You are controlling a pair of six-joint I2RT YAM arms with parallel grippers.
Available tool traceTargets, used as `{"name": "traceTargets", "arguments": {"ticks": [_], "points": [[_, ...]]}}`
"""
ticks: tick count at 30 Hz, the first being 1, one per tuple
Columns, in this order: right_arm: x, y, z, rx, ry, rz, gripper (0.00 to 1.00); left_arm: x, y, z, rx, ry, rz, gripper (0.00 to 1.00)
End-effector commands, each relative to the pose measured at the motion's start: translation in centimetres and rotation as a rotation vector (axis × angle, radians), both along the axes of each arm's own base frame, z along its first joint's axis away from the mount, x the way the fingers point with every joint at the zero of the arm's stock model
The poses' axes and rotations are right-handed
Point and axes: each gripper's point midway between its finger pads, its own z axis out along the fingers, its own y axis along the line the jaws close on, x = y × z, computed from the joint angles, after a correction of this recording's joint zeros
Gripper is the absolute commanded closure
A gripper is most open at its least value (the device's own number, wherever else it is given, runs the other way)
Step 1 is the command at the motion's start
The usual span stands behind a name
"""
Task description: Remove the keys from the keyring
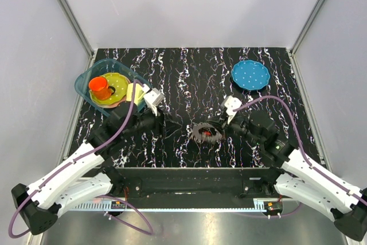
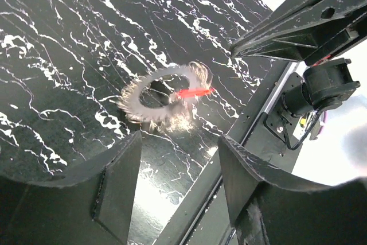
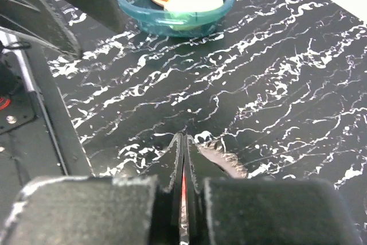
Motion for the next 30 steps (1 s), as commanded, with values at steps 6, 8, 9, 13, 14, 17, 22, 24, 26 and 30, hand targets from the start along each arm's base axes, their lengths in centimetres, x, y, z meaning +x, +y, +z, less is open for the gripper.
{"name": "traceTargets", "arguments": {"ticks": [6,8,9,13,14,17,22,24,26,30], "points": [[-2.3,0.8,5.2,0.124,-0.147,0.135,1.0,0.0,-2.9,5.1,-0.055,-0.189,-0.192,0.41],[-0.2,0.1,4.5,0.132,-0.084,0.0,1.0,1.8,-2.6,4.6,-0.03,-0.182,-0.099,0.41],[0.9,-0.4,4.1,0.142,-0.04,-0.078,1.0,2.7,-2.2,4.1,-0.018,-0.168,-0.042,0.41],[3.2,-2.3,-1.2,0.159,0.361,-0.416,0.77,5.2,0.2,1.2,0.051,-0.073,0.194,0.39],[3.3,-2.0,-3.3,0.117,0.428,-0.436,0.76,5.7,1.1,0.1,0.061,-0.04,0.261,0.39],[2.8,-0.9,-8.5,-0.011,0.566,-0.425,0.69,5.6,2.5,-0.6,0.05,-0.003,0.344,0.35],[1.5,0.5,-14.2,-0.193,0.787,-0.409,0.59,4.2,5.1,-1.5,0.007,0.03,0.436,0.21],[1.1,0.0,-16.4,-0.251,0.847,-0.453,0.56,3.9,6.0,-2.0,0.005,0.039,0.466,0.19],[1.1,-0.3,-17.5,-0.255,0.888,-0.509,0.56,3.5,6.5,-2.3,-0.012,0.043,0.48,0.18],[0.9,-0.3,-18.5,-0.247,0.944,-0.547,0.56,3.1,6.7,-3.0,-0.027,0.07,0.489,0.19]]}}
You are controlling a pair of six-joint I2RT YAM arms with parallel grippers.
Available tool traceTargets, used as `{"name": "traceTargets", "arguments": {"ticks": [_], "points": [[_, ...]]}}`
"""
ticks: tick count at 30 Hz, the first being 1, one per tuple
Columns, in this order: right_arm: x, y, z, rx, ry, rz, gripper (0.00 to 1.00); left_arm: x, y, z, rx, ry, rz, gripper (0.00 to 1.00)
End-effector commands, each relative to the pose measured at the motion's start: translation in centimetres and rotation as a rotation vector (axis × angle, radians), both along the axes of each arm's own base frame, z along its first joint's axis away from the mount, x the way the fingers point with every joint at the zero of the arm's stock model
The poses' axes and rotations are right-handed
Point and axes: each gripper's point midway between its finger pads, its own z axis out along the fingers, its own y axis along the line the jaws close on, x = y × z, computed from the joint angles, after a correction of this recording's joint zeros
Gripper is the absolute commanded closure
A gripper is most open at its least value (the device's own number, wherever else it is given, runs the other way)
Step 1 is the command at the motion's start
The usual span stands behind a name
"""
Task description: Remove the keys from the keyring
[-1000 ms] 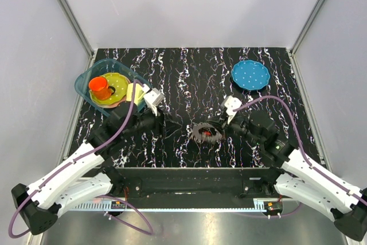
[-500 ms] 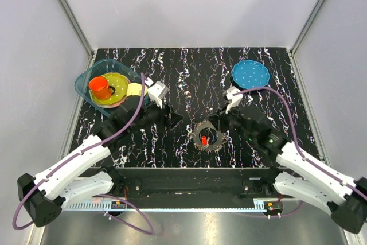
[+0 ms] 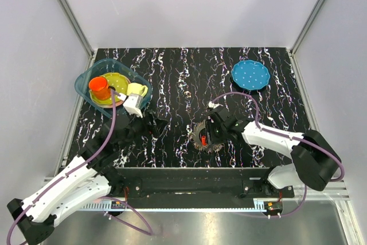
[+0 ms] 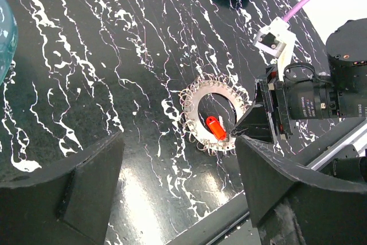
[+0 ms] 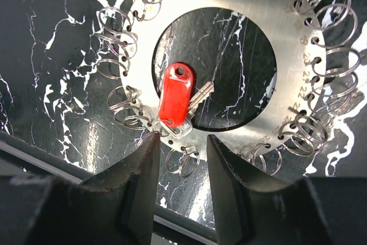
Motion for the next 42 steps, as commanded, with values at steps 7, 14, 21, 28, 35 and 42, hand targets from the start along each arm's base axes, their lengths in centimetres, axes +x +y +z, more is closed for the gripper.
{"name": "traceTargets", "arguments": {"ticks": [7,14,21,28,35,42], "points": [[-0.7,0.0,-0.1,0.035,0.103,-0.175,0.6,0.3,0.7,-0.7,-0.037,0.037,0.073,0.19],[-1.7,-1.3,-0.8,-0.019,0.144,-0.219,0.62,0.3,0.6,-0.7,-0.035,0.042,0.069,0.2],[-2.3,-0.5,-1.8,-0.006,0.167,-0.211,0.65,0.2,0.7,-0.8,-0.049,0.046,0.073,0.2],[-2.7,0.3,-3.0,-0.017,0.186,-0.202,0.68,0.0,0.1,-1.4,-0.062,0.069,0.053,0.21],[-2.2,0.5,-1.1,-0.012,0.139,-0.181,1.0,-0.2,-0.4,-1.9,-0.076,0.071,0.031,0.23],[-1.0,1.4,3.4,0.102,-0.002,-0.122,1.0,-0.1,-1.6,-2.3,-0.097,0.07,-0.014,0.24]]}}
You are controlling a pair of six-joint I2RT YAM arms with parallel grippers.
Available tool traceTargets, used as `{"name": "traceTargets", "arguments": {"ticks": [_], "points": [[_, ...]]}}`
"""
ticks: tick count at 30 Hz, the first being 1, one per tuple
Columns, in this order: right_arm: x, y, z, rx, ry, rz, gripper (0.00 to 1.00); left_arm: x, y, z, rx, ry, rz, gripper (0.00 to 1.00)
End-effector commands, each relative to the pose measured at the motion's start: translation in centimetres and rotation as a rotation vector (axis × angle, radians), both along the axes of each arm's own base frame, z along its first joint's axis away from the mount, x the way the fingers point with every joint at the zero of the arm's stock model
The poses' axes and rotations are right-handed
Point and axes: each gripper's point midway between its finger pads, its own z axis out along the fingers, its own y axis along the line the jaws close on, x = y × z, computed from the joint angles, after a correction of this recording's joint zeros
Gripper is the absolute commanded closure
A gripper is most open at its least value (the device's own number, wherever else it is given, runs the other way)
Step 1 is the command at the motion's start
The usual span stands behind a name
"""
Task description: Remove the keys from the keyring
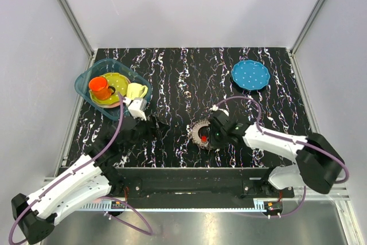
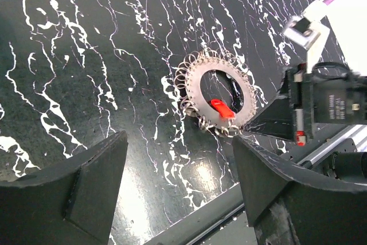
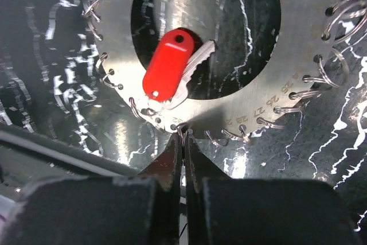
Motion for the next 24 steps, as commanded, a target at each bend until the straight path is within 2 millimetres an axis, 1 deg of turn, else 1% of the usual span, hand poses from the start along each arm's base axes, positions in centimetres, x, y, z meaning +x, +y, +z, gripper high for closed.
{"name": "traceTargets", "arguments": {"ticks": [1,2,3,4,5,6,7,9,10,11,12,13,14,15,17,18,19,20,21,22,23,24], "points": [[1.9,1.5,5.1,0.122,-0.178,0.036,1.0,0.2,-1.8,1.2,-0.069,-0.041,-0.065,0.24],[1.9,1.6,5.3,0.138,-0.201,0.043,1.0,0.3,-2.4,1.8,-0.094,-0.071,-0.091,0.24],[2.0,1.6,5.7,0.151,-0.223,0.056,1.0,-0.1,-2.9,1.8,-0.103,-0.085,-0.138,0.24],[2.0,1.7,6.7,0.18,-0.255,0.069,1.0,-1.0,-3.7,1.2,-0.094,-0.104,-0.223,0.24],[2.0,1.5,7.0,0.18,-0.279,0.093,1.0,-1.2,-4.2,2.0,-0.107,-0.154,-0.263,0.28],[2.0,1.5,7.5,0.189,-0.299,0.105,1.0,-1.5,-4.5,2.3,-0.099,-0.179,-0.295,0.29],[1.9,1.6,8.5,0.213,-0.329,0.121,1.0,-1.7,-4.6,2.6,-0.058,-0.235,-0.335,0.3],[1.9,1.7,9.6,0.228,-0.384,0.173,1.0,-2.2,-5.1,4.1,-0.018,-0.313,-0.38,0.3],[1.9,1.6,10.6,0.246,-0.416,0.182,1.0,-2.0,-5.1,4.6,0.042,-0.373,-0.405,0.3],[2.0,1.6,11.3,0.249,-0.444,0.202,1.0,-2.1,-5.2,5.8,0.067,-0.405,-0.427,0.3],[2.0,1.5,11.8,0.253,-0.461,0.205,1.0,-2.5,-5.8,5.7,0.101,-0.424,-0.473,0.3],[1.5,1.7,12.8,0.284,-0.475,0.23,1.0,-2.9,-6.1,5.6,0.152,-0.465,-0.539,0.3],[1.4,1.7,13.3,0.289,-0.494,0.255,1.0,-3.1,-6.7,6.2,0.161,-0.484,-0.578,0.3],[1.0,1.8,14.2,0.319,-0.51,0.282,1.0,-3.8,-7.3,6.1,0.204,-0.539,-0.661,0.3],[0.6,1.8,15.1,0.331,-0.531,0.304,1.0,-4.4,-8.1,6.3,0.231,-0.573,-0.723,0.3],[0.7,1.6,15.9,0.342,-0.548,0.296,1.0,-5.0,-8.8,5.8,0.256,-0.587,-0.775,0.3],[0.6,1.6,16.5,0.35,-0.55,0.289,1.0,-5.3,-9.2,5.6,0.262,-0.588,-0.795,0.3],[0.5,1.5,17.0,0.358,-0.554,0.285,1.0,-6.1,-9.9,5.6,0.258,-0.595,-0.829,0.29],[0.4,1.5,17.3,0.367,-0.554,0.282,1.0,-6.2,-10.3,5.3,0.266,-0.592,-0.84,0.29],[0.3,1.6,18.0,0.383,-0.556,0.28,1.0,-6.3,-10.8,5.4,0.261,-0.603,-0.841,0.29],[0.2,1.6,18.3,0.392,-0.555,0.276,1.0,-6.8,-11.3,5.3,0.257,-0.606,-0.854,0.29],[0.1,1.6,18.6,0.4,-0.553,0.275,1.0,-6.5,-11.5,5.2,0.268,-0.604,-0.828,0.29]]}}
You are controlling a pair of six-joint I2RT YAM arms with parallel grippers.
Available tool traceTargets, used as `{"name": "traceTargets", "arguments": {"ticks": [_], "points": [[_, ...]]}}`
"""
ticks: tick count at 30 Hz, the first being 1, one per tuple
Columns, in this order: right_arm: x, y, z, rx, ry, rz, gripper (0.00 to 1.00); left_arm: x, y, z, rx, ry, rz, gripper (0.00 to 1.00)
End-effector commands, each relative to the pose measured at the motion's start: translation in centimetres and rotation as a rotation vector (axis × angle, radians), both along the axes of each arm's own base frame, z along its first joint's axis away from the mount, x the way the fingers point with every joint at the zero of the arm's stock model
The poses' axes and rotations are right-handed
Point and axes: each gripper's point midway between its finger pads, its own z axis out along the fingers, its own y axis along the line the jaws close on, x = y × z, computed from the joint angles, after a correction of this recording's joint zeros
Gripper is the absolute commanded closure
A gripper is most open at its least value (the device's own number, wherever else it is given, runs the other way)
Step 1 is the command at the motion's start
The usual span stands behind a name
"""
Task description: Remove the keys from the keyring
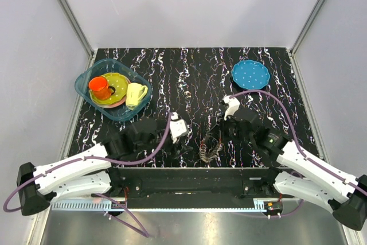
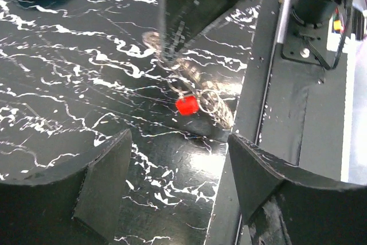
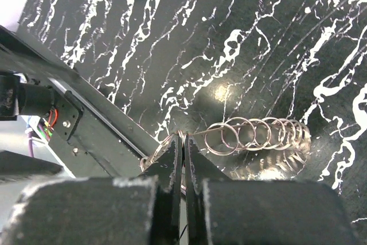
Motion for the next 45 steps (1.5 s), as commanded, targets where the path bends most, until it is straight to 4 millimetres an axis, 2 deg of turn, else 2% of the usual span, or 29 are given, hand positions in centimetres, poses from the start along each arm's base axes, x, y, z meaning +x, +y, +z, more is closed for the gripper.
{"name": "traceTargets", "arguments": {"ticks": [1,8,14,17,21,24,25,27,28,31,32,34,36,40,41,42,45], "points": [[-0.1,1.0,4.9,0.107,-0.06,0.026,1.0,-0.1,-2.1,1.5,-0.022,-0.104,-0.042,0.28],[0.2,0.6,6.7,0.145,-0.079,-0.02,1.0,0.0,-4.3,1.9,-0.098,-0.044,0.037,0.28],[1.0,0.4,8.5,0.19,-0.09,-0.081,1.0,2.3,-4.1,1.1,-0.107,-0.003,0.204,0.28],[1.4,0.2,9.2,0.227,-0.083,-0.134,1.0,2.0,-4.3,0.7,-0.117,0.0,0.199,0.28],[1.1,0.4,10.4,0.306,-0.095,-0.131,1.0,1.3,-4.6,1.5,-0.166,-0.013,0.162,0.28],[0.1,1.0,10.4,0.283,-0.144,-0.024,1.0,0.1,-4.5,2.0,-0.204,-0.017,0.097,0.28],[0.1,0.9,10.3,0.245,-0.201,0.021,1.0,-0.5,-4.2,3.0,-0.237,-0.024,0.077,0.28],[-0.4,0.8,10.1,0.223,-0.259,0.081,1.0,-1.5,-3.8,3.1,-0.244,-0.016,0.033,0.28],[-0.5,0.8,10.1,0.202,-0.308,0.114,1.0,-2.0,-3.2,4.0,-0.269,-0.021,0.019,0.28],[-1.2,0.8,10.9,0.186,-0.397,0.197,1.0,-3.1,-2.0,4.0,-0.267,0.01,-0.008,0.26],[-1.5,1.0,11.0,0.184,-0.415,0.23,1.0,-3.5,-1.3,4.8,-0.295,0.004,-0.009,0.26],[-1.7,1.0,11.4,0.167,-0.483,0.277,1.0,-3.8,-0.5,4.7,-0.305,0.007,-0.007,0.24],[-2.6,1.1,12.2,0.177,-0.557,0.344,1.0,-4.2,0.2,5.4,-0.333,-0.002,-0.015,0.24],[-4.2,1.1,13.3,0.185,-0.674,0.462,1.0,-4.7,0.3,6.4,-0.337,0.008,-0.038,0.24],[-5.0,1.4,13.4,0.196,-0.687,0.516,1.0,-4.8,0.2,7.2,-0.348,0.007,-0.049,0.24],[-5.4,1.4,13.6,0.193,-0.707,0.546,1.0,-4.8,-0.1,6.8,-0.321,0.021,-0.053,0.25],[-6.8,1.7,13.9,0.212,-0.731,0.634,1.0,-4.7,-0.7,7.0,-0.272,0.045,-0.055,0.27]]}}
